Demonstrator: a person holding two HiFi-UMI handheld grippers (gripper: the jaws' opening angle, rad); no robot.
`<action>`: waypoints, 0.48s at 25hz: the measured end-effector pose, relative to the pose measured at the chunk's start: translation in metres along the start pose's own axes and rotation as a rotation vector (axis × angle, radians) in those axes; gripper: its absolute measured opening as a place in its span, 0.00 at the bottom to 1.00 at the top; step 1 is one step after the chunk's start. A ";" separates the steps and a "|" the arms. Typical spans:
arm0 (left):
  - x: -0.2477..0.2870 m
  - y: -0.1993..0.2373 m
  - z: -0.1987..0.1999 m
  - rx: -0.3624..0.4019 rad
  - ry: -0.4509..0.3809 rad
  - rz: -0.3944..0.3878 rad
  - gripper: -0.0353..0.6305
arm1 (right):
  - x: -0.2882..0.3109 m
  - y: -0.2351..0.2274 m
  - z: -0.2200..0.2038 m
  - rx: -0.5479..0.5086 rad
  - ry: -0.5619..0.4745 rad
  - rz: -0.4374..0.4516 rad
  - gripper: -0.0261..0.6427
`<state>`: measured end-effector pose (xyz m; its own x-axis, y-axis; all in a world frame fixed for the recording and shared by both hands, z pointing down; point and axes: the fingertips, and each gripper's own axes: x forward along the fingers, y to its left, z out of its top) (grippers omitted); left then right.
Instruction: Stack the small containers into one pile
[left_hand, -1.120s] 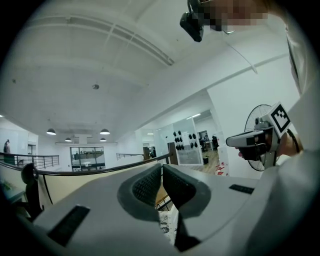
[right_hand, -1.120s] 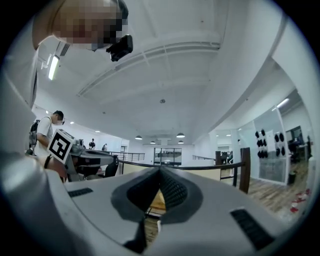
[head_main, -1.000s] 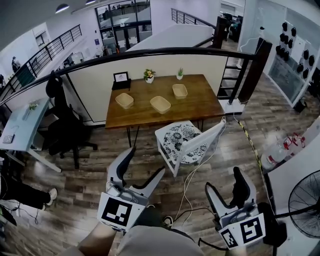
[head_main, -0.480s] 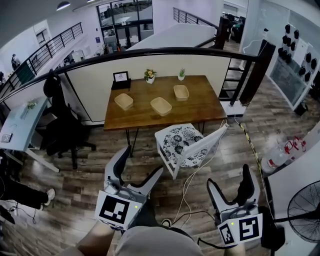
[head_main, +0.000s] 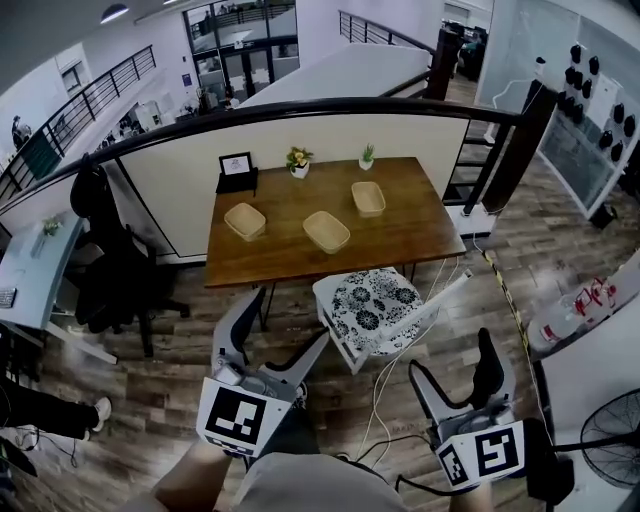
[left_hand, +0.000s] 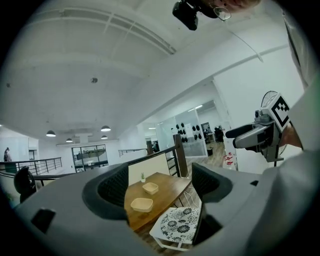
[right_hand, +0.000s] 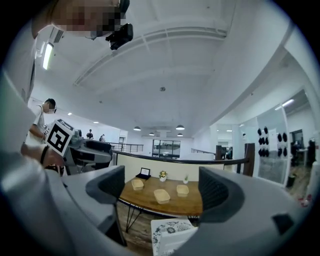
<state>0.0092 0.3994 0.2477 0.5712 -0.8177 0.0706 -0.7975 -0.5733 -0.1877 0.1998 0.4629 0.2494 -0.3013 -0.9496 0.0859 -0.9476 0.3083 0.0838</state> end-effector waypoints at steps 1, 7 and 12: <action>0.009 0.011 -0.002 0.003 0.004 -0.003 0.63 | 0.014 0.001 0.000 -0.003 0.007 -0.001 0.73; 0.057 0.079 -0.011 -0.015 0.014 -0.035 0.63 | 0.097 0.004 0.006 0.005 0.040 -0.030 0.72; 0.091 0.142 -0.015 -0.017 0.009 -0.061 0.63 | 0.160 0.008 0.015 0.016 0.051 -0.075 0.72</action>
<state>-0.0550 0.2431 0.2421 0.6173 -0.7815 0.0904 -0.7644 -0.6230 -0.1662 0.1426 0.3129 0.2489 -0.2241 -0.9658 0.1305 -0.9690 0.2352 0.0761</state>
